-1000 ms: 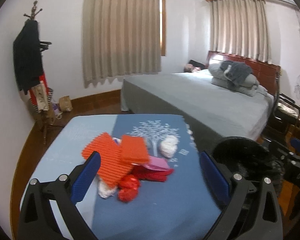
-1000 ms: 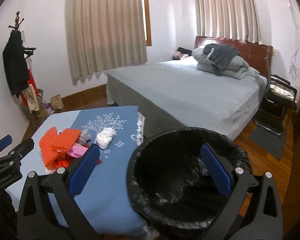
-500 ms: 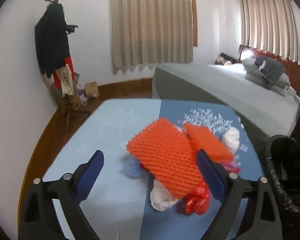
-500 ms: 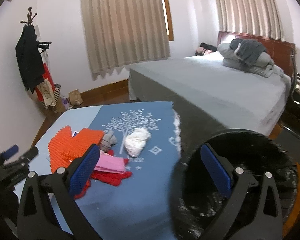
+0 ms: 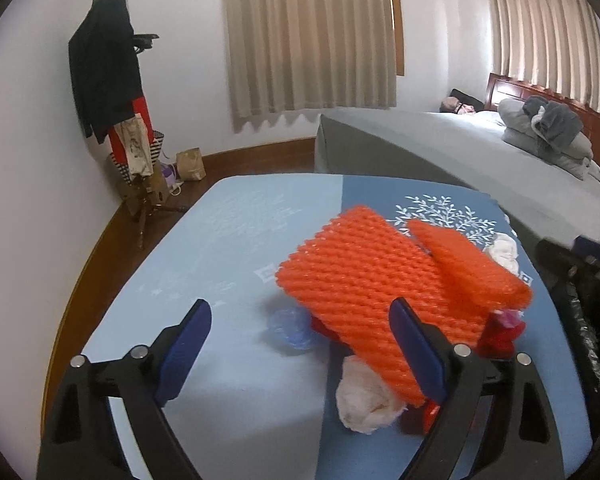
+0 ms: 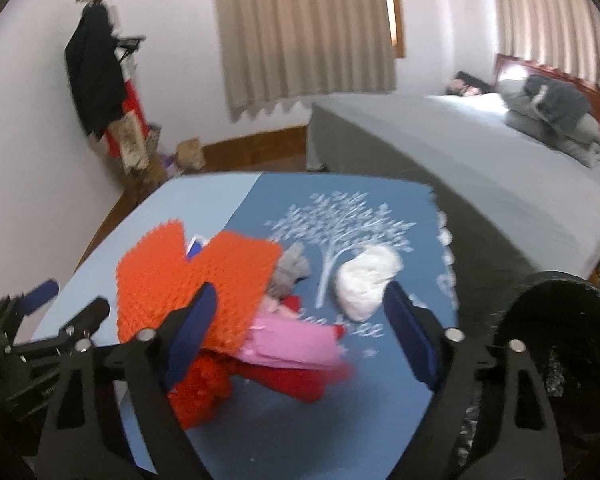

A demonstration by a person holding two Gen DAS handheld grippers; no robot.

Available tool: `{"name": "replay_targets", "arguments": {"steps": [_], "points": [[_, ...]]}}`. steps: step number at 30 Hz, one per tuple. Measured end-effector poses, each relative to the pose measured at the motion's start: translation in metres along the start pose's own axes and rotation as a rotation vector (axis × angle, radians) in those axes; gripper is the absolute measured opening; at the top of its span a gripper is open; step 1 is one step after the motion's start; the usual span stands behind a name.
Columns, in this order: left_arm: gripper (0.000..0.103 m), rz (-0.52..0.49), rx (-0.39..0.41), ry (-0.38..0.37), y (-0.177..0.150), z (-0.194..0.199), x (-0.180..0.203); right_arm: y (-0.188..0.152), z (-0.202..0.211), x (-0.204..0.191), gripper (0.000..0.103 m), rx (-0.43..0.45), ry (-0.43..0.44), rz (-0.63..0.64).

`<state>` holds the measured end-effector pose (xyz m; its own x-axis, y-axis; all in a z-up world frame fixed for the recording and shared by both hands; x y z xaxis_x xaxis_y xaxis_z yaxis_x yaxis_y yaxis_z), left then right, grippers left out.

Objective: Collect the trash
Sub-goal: 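Grasp orange mesh sleeves with the right tool while the left tool grasps another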

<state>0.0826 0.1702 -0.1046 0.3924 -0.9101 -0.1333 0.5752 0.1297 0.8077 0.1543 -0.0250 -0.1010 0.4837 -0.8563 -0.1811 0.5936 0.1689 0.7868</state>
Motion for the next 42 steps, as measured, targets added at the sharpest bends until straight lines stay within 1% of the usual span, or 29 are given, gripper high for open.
{"name": "replay_targets", "arguments": {"steps": [5, 7, 8, 9, 10, 11, 13, 16, 19, 24, 26, 28, 29, 31, 32, 34, 39, 42], "points": [[0.089, 0.009, -0.016, 0.001, -0.005, -0.01, -0.009, -0.009, -0.02, -0.011, 0.07, -0.07, 0.043, 0.022], [0.089, 0.015, -0.025, -0.004, -0.007, -0.014, -0.012, -0.012, -0.027, -0.012, 0.064, -0.092, 0.058, 0.027], [0.089, 0.015, -0.027, -0.005, -0.008, -0.014, -0.012, -0.013, -0.031, -0.013, 0.061, -0.11, 0.08, 0.02], [0.089, 0.017, -0.03, -0.008, -0.007, -0.015, -0.013, -0.015, -0.033, -0.013, 0.057, -0.118, 0.091, 0.017], [0.089, 0.019, -0.031, -0.01, -0.008, -0.016, -0.014, -0.016, -0.036, -0.014, 0.05, -0.134, 0.111, 0.013], [0.089, 0.023, -0.033, -0.016, -0.008, -0.017, -0.015, -0.018, -0.038, -0.015, 0.046, -0.146, 0.128, 0.013], [0.089, 0.029, -0.036, -0.028, -0.007, -0.018, -0.016, -0.02, -0.042, -0.018, 0.028, -0.16, 0.157, 0.012], [0.089, 0.044, -0.043, -0.055, -0.005, -0.02, -0.017, -0.023, -0.045, -0.017, 0.019, -0.175, 0.195, -0.009], [0.089, 0.055, -0.051, -0.084, -0.004, -0.021, -0.018, -0.023, -0.043, -0.015, 0.013, -0.172, 0.209, -0.018], [0.089, 0.044, -0.062, -0.13, -0.004, -0.023, -0.007, -0.023, -0.037, -0.007, 0.012, -0.159, 0.196, -0.035], [0.087, 0.043, -0.072, -0.175, -0.004, -0.026, -0.003, -0.022, -0.033, -0.005, 0.012, -0.155, 0.192, -0.039], [0.072, 0.044, -0.086, -0.223, -0.003, -0.028, 0.001, -0.021, -0.031, -0.002, 0.012, -0.148, 0.191, -0.042], [0.068, 0.052, -0.1, -0.255, -0.002, -0.03, 0.002, -0.021, -0.031, -0.002, 0.012, -0.147, 0.19, -0.041], [0.053, 0.07, -0.115, -0.302, -0.001, -0.033, 0.003, -0.021, -0.031, 0.0, 0.011, -0.145, 0.188, -0.039], [0.05, 0.078, -0.12, -0.32, -0.001, -0.034, 0.003, -0.021, -0.031, 0.0, 0.012, -0.144, 0.187, -0.039], [0.034, 0.08, -0.119, -0.339, 0.0, -0.035, 0.001, -0.022, -0.03, 0.0, 0.012, -0.142, 0.188, -0.039], [0.018, 0.054, -0.086, -0.33, 0.001, -0.026, 0.009, -0.019, -0.025, -0.001, 0.012, -0.129, 0.184, -0.025], [0.016, 0.058, -0.062, -0.329, 0.005, -0.016, 0.005, -0.014, -0.017, 0.002, 0.011, -0.112, 0.186, -0.026]]}}
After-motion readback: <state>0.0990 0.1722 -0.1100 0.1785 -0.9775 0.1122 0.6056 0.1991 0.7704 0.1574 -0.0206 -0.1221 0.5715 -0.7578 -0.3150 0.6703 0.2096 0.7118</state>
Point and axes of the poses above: each gripper's, at about its wrist camera, not at the fingertips, and z roughly against the way its jaws point, x to its right, y to its top, the point moved 1 cm from there along -z, roughly the way its jaws point, and after that the axes turned 8 degrees about y, right-handed, at the moved point
